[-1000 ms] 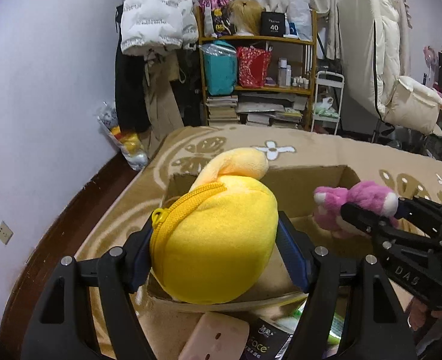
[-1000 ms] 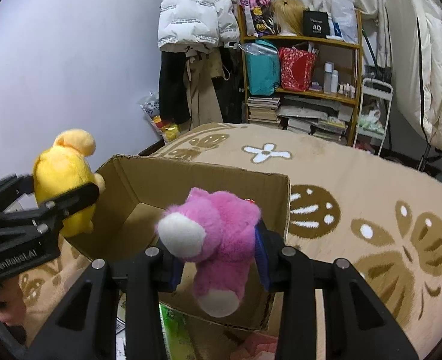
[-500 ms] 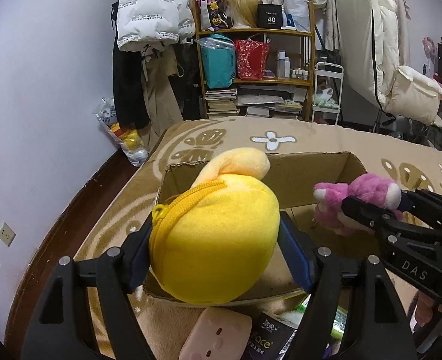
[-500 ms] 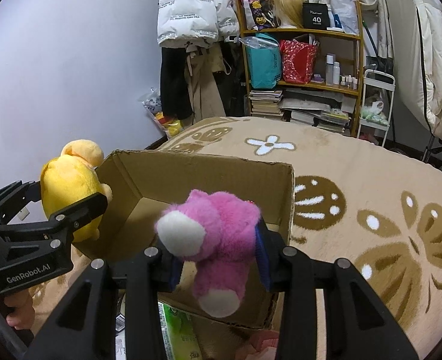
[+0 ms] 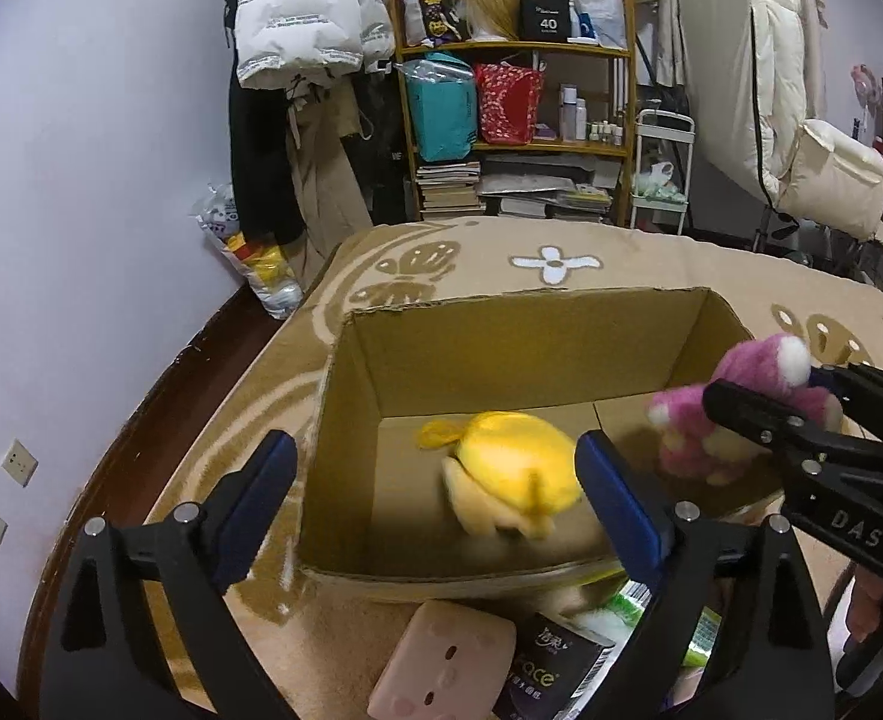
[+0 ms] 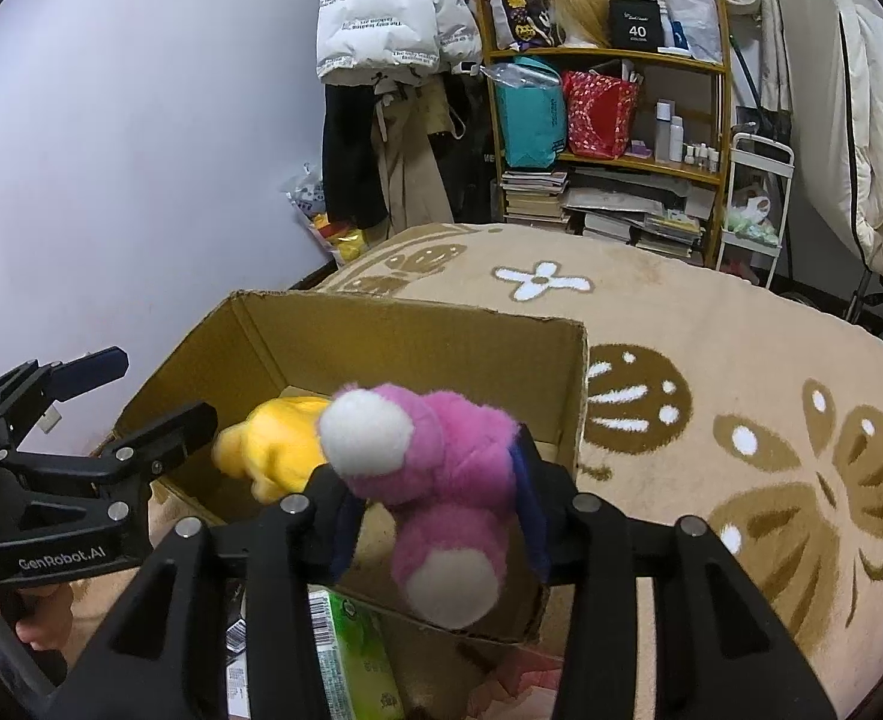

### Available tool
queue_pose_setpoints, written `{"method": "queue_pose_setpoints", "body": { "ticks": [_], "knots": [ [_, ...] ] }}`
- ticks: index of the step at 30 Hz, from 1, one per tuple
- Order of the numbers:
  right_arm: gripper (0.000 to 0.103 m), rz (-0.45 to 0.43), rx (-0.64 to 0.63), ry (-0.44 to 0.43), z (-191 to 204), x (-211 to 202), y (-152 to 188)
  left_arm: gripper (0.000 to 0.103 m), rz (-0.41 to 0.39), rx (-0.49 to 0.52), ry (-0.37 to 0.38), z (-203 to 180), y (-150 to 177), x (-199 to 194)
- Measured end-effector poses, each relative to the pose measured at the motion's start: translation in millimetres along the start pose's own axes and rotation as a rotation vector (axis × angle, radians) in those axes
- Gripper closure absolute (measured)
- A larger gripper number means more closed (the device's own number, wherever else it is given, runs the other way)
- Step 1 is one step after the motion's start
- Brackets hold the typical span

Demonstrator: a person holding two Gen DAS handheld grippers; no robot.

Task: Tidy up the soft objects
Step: 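Open the left tool over the box while the right tool releases the pink bear inside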

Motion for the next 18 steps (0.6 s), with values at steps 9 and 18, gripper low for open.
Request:
{"method": "queue_pose_setpoints", "body": {
  "ticks": [9,18],
  "knots": [
    [0.013,-0.064,0.019,0.010,0,-24,-2,0.007,0.016,-0.015,-0.050,16,7,-21],
    [0.011,-0.059,0.032,0.013,5,-54,9,0.004,0.040,-0.049,-0.085,34,32,-52]
  ]
}}
Point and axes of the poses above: each gripper's, at about its wrist camera, not at the fingertips, and x roughly the way its jaws point, z to its left, y to its underside, the point moved 1 cm from there along x, roughly the way its jaws point, and after that the axes turned 13 degrees about z, right-handed, at the moved point
